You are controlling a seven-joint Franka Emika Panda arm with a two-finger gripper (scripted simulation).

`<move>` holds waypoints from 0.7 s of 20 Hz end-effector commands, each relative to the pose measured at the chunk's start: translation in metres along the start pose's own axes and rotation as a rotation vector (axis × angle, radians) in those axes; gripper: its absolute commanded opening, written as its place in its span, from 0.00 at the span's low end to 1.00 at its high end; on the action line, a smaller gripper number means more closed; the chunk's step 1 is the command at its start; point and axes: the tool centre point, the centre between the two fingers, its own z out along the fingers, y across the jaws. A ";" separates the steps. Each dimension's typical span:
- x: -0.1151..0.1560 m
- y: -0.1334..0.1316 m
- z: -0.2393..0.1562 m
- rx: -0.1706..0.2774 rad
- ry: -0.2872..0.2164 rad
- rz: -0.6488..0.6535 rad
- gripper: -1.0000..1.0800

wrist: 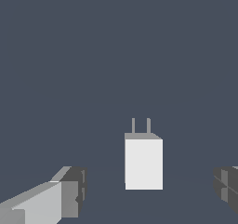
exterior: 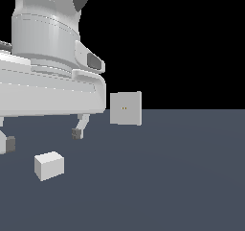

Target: Plug the charger into the wall socket.

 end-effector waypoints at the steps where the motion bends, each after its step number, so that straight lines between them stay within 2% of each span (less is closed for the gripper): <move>1: -0.001 -0.001 0.009 0.000 -0.001 -0.001 0.96; 7: -0.002 0.000 0.034 0.000 -0.001 -0.001 0.96; 12: -0.002 0.000 0.041 -0.001 -0.001 -0.001 0.96; 13: -0.002 0.000 0.041 -0.001 -0.001 -0.001 0.00; 14: -0.002 0.000 0.041 -0.001 -0.001 -0.001 0.00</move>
